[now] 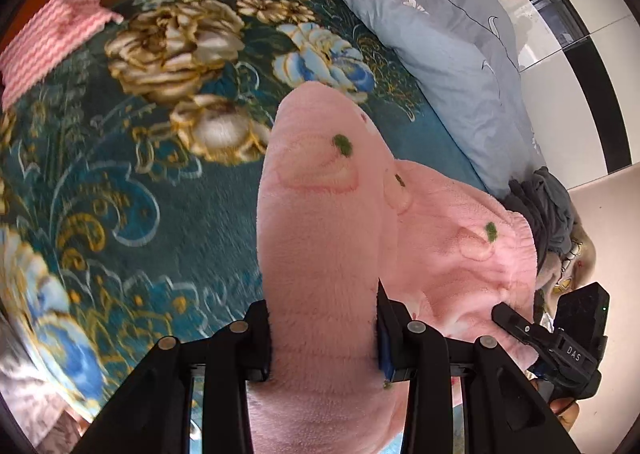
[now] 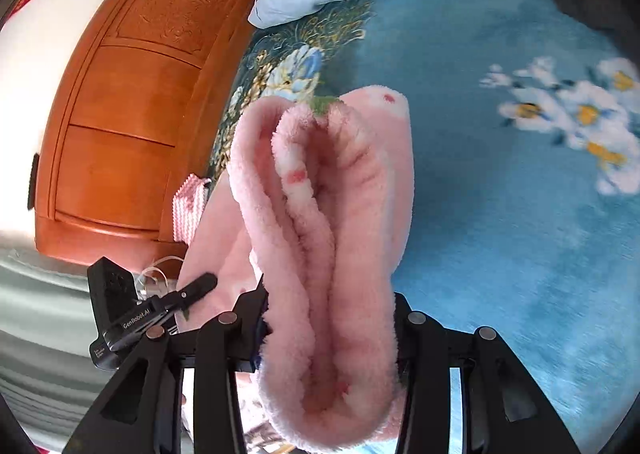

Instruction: Fold clothes

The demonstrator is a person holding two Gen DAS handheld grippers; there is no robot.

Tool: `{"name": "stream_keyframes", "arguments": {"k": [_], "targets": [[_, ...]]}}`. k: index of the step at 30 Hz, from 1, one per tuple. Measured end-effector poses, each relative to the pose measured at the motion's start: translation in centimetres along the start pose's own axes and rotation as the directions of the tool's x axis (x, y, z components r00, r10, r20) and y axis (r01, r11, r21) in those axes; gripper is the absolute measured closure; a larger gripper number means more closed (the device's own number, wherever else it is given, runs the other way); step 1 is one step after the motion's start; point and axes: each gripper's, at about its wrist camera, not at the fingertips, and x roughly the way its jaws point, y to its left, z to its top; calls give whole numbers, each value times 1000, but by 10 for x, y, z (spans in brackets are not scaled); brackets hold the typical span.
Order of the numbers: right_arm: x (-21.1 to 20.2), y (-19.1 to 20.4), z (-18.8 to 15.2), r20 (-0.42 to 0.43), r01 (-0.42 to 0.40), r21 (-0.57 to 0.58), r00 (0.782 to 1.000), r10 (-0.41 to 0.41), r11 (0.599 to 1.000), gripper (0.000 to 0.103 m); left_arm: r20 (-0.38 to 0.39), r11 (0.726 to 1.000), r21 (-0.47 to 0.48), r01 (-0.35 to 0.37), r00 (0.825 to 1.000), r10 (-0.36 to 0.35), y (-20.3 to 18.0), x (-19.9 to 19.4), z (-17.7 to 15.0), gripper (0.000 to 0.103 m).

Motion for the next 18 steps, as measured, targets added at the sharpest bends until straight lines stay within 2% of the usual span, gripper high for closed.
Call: {"name": "stream_keyframes", "arguments": {"k": [7,10,13,16,17,18], "targets": [[65,34,30,69,-32,21,997,31,999,59,44,997,63,-53,998,51,8,28,81,63],[90,42,38,62,-48,38,997,46,998,59,57,985,138,-101,994,94,-3,40,98,63],[107,44,40,64,-54,44,997,52,998,59,75,962,210,-173,984,161,-10,51,107,63],[116,25,37,66,-38,80,997,33,996,58,90,936,225,-271,962,257,2,62,110,63],[117,17,35,63,-27,92,998,22,995,58,89,936,209,-282,959,269,9,64,111,63],[117,8,34,57,-17,102,998,11,995,57,81,951,163,-262,964,252,19,64,113,62]]}}
